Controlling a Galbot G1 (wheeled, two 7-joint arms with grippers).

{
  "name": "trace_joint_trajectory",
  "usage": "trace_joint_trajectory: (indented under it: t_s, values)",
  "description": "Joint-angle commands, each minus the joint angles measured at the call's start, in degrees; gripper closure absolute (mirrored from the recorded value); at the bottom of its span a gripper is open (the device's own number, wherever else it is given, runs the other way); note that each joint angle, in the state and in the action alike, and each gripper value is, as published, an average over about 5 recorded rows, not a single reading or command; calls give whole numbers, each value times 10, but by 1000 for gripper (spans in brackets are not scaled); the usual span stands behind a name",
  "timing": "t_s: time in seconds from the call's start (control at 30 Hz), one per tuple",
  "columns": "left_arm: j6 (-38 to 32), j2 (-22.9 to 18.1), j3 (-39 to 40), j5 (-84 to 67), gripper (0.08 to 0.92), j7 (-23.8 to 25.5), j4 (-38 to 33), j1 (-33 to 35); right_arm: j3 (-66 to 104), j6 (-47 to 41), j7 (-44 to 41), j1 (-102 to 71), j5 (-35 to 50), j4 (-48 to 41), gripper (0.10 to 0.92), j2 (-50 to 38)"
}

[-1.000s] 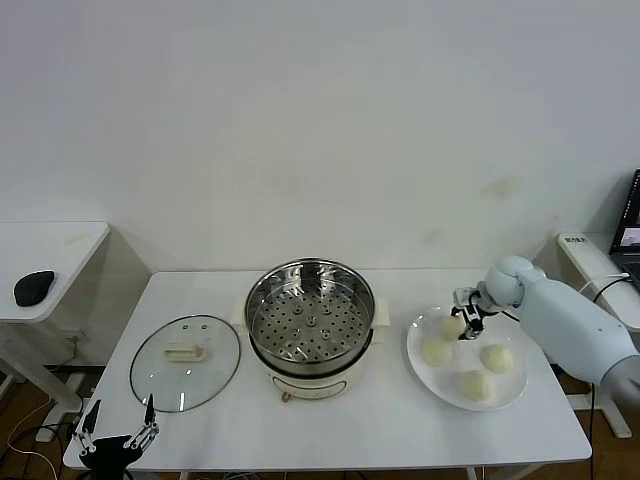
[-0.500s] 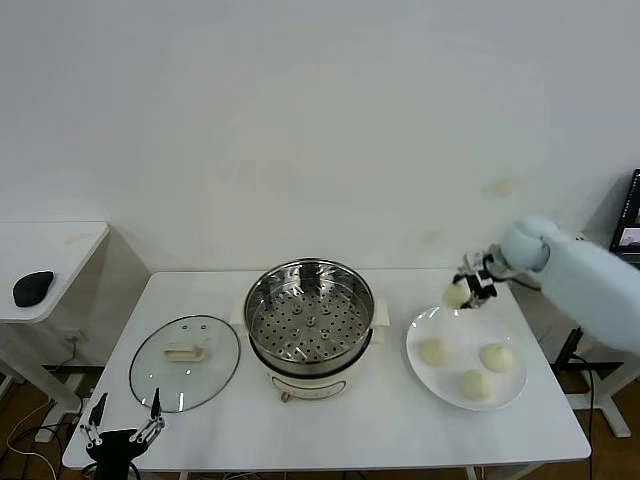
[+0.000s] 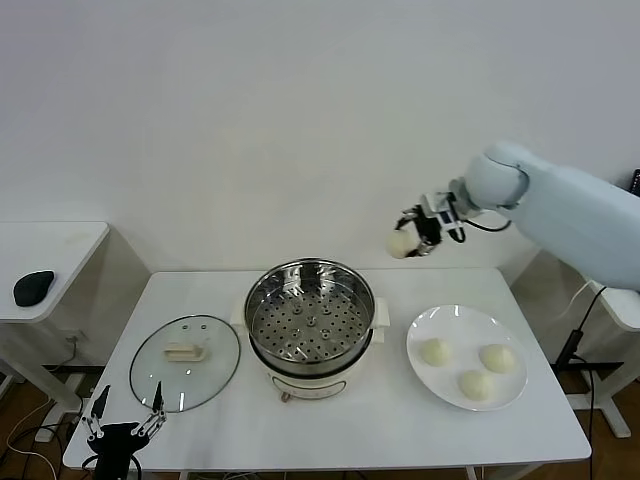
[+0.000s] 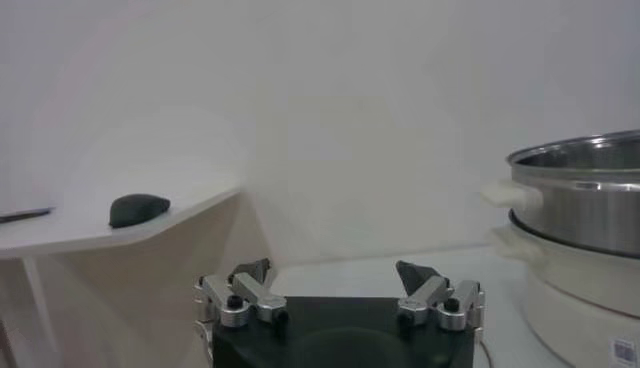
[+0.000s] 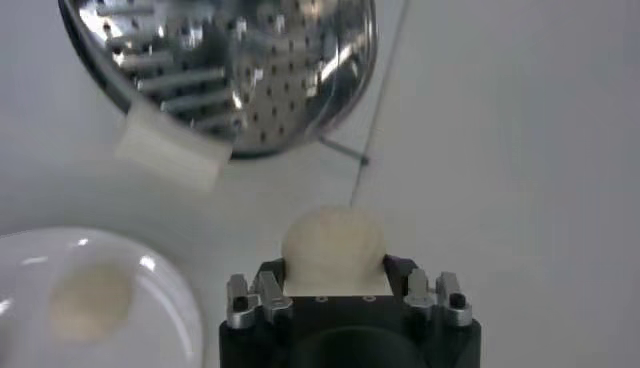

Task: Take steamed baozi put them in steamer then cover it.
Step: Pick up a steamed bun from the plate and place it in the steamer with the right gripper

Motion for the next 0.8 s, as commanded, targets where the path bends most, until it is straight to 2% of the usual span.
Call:
trace_joint_trajectory:
  t_s: [0.03, 0.37, 0.8]
  values:
    - [0, 1, -11, -1, 177, 1, 4, -2, -87, 102, 25, 45, 12, -8, 406, 132]
    - [-1, -2, -25, -3, 177, 1, 6, -5, -106, 224, 34, 11, -116, -95, 406, 218]
    - [-4, -4, -28, -3, 177, 1, 5, -1, -104, 288, 42, -32, -238, -183, 398, 269]
